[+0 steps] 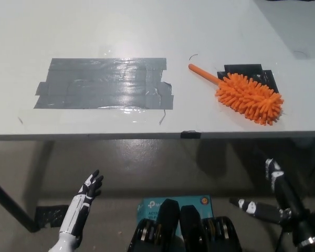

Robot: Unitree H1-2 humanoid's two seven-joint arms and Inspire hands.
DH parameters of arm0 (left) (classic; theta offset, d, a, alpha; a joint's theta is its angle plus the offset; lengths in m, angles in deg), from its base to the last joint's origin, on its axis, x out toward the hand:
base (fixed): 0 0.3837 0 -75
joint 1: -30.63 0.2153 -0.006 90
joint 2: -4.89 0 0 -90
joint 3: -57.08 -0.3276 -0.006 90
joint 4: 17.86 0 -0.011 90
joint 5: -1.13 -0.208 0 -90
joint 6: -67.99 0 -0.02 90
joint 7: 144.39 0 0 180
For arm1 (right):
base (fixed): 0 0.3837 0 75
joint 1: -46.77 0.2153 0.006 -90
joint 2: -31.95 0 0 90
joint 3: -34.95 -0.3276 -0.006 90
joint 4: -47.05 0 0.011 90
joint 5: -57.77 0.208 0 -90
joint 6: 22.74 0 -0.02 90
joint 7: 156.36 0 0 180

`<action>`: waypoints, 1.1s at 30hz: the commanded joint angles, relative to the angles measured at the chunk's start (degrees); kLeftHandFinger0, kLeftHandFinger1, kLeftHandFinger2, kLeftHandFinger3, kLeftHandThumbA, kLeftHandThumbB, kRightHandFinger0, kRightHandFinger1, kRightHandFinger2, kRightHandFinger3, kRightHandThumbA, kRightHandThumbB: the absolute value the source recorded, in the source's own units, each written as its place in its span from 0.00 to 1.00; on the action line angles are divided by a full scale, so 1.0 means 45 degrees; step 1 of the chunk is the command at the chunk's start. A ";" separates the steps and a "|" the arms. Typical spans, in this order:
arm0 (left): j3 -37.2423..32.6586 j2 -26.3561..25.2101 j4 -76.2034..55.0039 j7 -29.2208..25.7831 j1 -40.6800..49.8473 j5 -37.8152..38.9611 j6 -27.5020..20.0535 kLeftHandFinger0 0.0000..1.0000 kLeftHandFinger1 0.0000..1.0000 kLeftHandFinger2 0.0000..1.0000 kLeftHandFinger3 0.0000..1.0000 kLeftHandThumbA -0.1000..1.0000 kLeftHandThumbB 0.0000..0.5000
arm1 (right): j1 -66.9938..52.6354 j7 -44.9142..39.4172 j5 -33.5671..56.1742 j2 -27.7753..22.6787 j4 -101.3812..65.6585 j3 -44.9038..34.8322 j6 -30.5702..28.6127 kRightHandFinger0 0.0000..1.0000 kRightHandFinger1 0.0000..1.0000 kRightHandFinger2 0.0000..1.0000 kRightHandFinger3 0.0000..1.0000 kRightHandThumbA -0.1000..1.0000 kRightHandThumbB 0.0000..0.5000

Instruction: An orange duster is kept infront of the robot in the middle of the table and the robot extends its right arm to grab the duster, picks it up and hands it to a person

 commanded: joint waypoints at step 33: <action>0.0036 -0.0050 -0.0269 0.0048 -0.0583 -0.0197 -0.0529 1.00 1.00 1.00 1.00 1.00 0.42 | 1.0710 -0.1995 -0.4940 -0.2329 0.6786 0.2944 0.6566 1.00 1.00 1.00 1.00 1.00 0.74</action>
